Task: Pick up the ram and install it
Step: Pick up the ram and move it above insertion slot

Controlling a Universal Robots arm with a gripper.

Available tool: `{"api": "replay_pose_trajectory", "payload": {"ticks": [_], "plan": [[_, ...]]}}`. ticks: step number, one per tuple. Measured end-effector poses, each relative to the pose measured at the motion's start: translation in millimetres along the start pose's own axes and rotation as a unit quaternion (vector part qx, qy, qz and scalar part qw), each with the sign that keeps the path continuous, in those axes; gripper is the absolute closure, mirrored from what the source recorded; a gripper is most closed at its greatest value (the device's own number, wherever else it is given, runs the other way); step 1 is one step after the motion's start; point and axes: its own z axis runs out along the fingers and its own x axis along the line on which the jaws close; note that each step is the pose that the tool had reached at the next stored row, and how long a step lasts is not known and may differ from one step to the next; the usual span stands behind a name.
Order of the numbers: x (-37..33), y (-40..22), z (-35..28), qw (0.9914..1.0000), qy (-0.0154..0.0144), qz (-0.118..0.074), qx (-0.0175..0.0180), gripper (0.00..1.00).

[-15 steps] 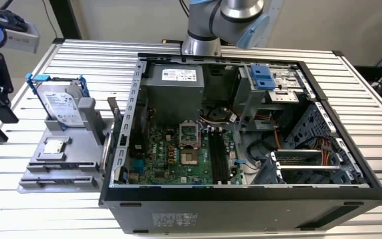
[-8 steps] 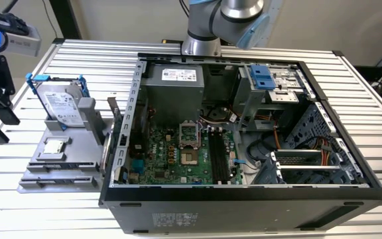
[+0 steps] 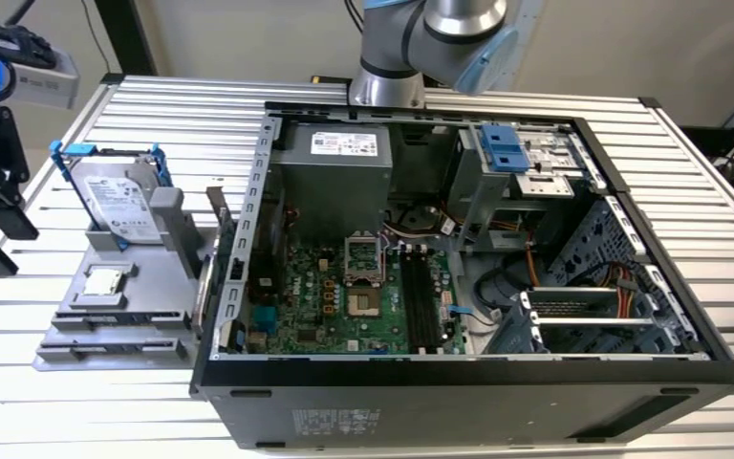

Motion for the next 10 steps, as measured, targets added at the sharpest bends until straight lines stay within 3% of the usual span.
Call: {"api": "replay_pose_trajectory", "payload": {"ticks": [10], "plan": [[0.0, -0.1, 3.0, 1.00000, -0.0001, 0.000, 0.0002, 0.00]]}}
